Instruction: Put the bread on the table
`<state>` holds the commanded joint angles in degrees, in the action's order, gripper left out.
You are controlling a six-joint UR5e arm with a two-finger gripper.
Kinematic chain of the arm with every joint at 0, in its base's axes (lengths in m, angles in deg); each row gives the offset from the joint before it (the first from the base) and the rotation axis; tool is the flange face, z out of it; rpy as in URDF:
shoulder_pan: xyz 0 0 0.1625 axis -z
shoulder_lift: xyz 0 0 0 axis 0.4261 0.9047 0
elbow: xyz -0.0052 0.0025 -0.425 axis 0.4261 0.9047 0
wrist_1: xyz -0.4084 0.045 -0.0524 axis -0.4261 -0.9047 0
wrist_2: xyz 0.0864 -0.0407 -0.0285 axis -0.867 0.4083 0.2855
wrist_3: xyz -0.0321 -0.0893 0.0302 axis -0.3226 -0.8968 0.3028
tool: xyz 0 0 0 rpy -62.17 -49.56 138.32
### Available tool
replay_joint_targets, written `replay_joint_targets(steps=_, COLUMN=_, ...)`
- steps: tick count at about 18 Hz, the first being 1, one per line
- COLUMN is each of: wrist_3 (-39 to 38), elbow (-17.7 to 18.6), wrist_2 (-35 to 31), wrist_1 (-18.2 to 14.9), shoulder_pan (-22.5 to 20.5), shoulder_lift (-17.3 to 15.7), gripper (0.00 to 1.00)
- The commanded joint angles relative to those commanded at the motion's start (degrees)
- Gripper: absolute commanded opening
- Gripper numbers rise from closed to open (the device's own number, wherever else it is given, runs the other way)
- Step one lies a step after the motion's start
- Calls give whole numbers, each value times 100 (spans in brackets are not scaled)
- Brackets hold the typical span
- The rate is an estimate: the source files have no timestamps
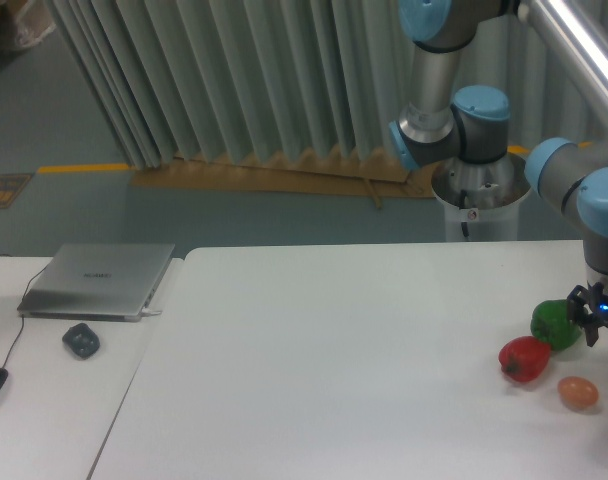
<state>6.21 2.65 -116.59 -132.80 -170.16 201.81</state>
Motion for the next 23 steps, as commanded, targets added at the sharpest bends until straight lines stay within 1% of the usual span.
replay_joint_targets(steps=4, wrist_3=-52, elbow=18, wrist_2=26, wrist_1=9, shoulder_pan=308, shoulder_lift=0, gripper=100)
replay_joint_targets(steps=9, wrist_3=-53, elbow=27, wrist_2=53, wrist_1=9, shoulder_pan=273, shoulder_lift=-79, gripper=100)
replay_joint_targets(steps=13, wrist_3=-61, elbow=44, wrist_2=289, wrist_1=9, shoulder_pan=177, shoulder_lift=-167, gripper=100)
replay_joint_targets(steps=23, wrist_3=-53, elbow=71, wrist_2=316, wrist_1=9, shoulder_pan=133, shoulder_lift=-237, gripper=100)
